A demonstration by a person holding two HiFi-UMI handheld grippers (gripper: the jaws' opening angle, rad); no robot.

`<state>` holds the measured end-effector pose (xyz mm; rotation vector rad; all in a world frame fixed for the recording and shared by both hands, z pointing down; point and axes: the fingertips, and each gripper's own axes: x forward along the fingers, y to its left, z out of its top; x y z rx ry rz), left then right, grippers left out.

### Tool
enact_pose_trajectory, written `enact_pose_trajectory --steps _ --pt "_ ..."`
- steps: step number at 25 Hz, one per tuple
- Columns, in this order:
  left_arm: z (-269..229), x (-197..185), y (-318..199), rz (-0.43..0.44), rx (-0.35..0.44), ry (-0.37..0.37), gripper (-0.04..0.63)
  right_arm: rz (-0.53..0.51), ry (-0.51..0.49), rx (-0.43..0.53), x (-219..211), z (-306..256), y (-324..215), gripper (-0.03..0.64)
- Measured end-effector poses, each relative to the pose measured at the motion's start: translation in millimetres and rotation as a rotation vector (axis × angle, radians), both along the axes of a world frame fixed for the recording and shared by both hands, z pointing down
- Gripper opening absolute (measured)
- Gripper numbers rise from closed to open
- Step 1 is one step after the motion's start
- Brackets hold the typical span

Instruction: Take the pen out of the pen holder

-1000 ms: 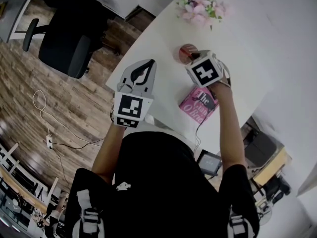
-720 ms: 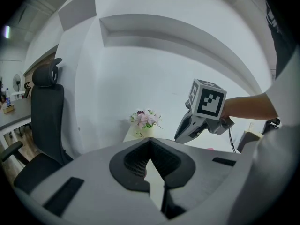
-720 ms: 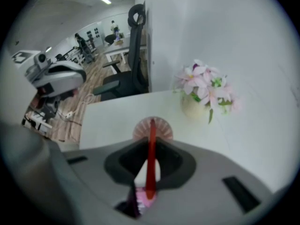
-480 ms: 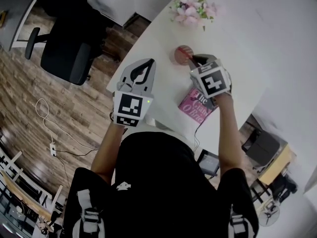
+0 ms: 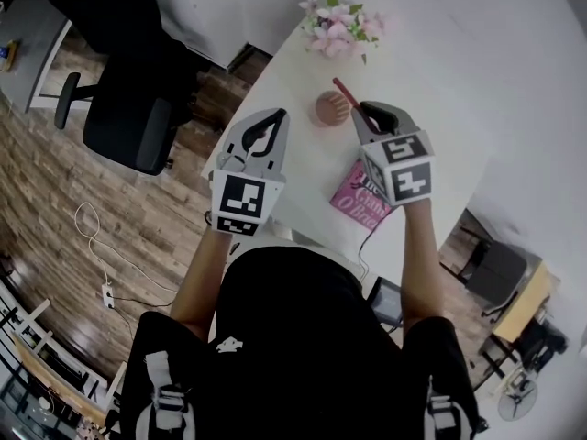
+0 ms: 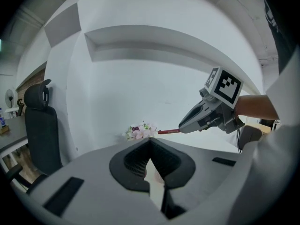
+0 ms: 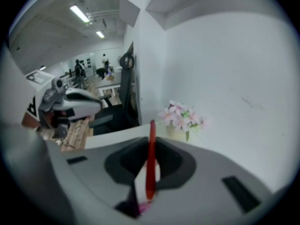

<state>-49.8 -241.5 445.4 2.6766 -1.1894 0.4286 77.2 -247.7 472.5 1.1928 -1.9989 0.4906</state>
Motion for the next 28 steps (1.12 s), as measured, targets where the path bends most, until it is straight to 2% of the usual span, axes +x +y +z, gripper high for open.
enact_pose_trajectory --steps 13,20,28 --pt "-72.0 2.7 9.6 0.054 0.139 0.025 0.015 0.133 -0.143 0.386 1.1 -105.4 9.9 0.073" --pt "-108.6 -3.9 18.4 0.093 0.218 0.041 0.015 0.193 -0.171 0.518 -4.9 -141.8 28.5 0.072" --pt "-133.0 -7.6 25.1 0.147 0.266 0.059 0.015 0.251 -0.181 0.583 -12.6 -162.3 42.3 0.073"
